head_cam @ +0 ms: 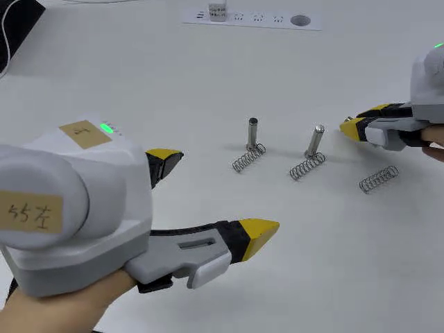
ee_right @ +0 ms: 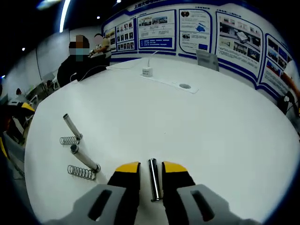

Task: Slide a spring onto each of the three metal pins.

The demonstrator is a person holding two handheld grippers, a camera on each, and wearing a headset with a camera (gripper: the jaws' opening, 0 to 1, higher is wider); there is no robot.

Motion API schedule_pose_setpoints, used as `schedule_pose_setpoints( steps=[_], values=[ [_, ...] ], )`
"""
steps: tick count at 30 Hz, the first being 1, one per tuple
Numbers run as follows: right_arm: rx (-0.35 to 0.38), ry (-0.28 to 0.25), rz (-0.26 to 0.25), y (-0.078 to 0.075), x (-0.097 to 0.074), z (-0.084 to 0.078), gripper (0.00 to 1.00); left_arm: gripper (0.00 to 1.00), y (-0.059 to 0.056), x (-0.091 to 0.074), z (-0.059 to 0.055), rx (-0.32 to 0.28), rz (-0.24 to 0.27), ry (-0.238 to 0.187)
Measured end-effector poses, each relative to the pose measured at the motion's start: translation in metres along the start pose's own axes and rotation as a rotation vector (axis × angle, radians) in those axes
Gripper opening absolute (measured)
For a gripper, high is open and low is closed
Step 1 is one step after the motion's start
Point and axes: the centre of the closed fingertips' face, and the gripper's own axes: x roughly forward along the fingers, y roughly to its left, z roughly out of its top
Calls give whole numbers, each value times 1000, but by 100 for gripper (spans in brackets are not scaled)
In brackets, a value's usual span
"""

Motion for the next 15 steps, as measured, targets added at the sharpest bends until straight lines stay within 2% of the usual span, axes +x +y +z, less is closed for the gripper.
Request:
schedule_pose_setpoints(
  steps=[5,8,13,15],
  values=[
    [3,9,-10,-1,0,-1,15,81,2,-2,1,1,7,-1],
    [-23,34,-20,-1,2,-3,13,81,4,-2,0,1,10,0],
    [-13,42,-14,0,3,-2,10,81,5,-3,1,3,15,-2],
    [-5,45,-27,-2,3,-2,9,81,5,-4,0,4,16,0]
  ],
)
